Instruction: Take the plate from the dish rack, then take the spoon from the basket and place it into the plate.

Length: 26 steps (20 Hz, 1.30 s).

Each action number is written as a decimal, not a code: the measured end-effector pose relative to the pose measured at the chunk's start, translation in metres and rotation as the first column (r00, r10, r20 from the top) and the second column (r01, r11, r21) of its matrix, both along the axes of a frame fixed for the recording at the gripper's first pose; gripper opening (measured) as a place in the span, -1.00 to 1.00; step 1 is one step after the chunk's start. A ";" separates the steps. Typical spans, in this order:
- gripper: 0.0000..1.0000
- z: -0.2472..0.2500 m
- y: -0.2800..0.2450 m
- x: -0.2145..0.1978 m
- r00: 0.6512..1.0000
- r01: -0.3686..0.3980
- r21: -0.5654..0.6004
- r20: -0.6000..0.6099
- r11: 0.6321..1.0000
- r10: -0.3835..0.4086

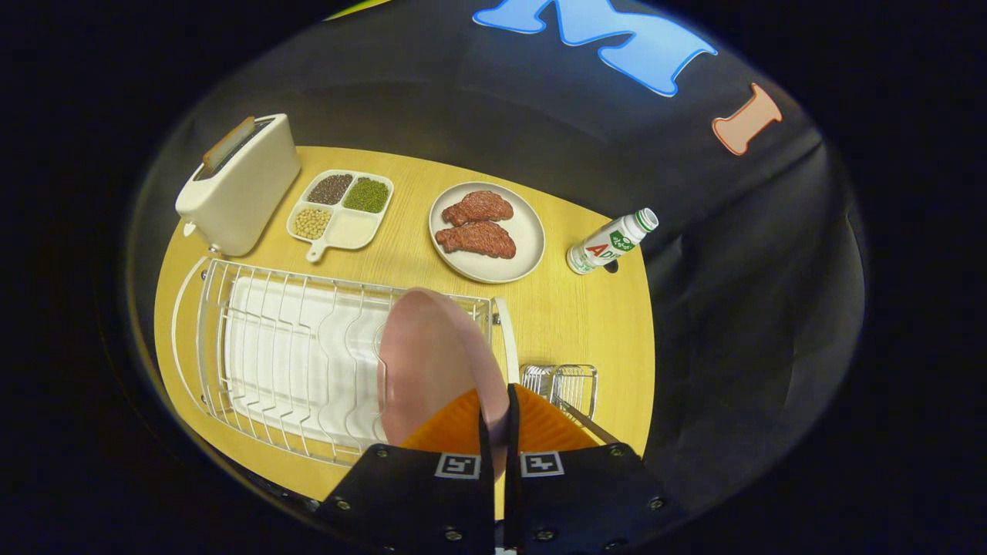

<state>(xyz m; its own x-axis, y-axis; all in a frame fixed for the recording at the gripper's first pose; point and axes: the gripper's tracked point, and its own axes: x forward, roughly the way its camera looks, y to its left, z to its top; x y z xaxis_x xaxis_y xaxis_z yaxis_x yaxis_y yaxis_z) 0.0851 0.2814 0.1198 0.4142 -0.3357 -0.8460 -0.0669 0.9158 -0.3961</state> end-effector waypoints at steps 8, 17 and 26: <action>-0.90 0.038 -0.005 0.007 0.994 -0.062 -0.117 0.081 0.991 0.071; -0.90 0.075 -0.026 -0.030 0.988 -0.065 0.042 0.140 0.997 0.059; -0.90 0.085 -0.064 -0.110 0.985 -0.049 0.186 0.169 0.981 0.017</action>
<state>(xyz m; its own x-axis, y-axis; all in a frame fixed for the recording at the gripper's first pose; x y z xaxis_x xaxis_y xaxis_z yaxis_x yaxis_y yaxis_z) -0.0254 0.2177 0.2050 0.5622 -0.1598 -0.8114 -0.0467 0.9735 -0.2241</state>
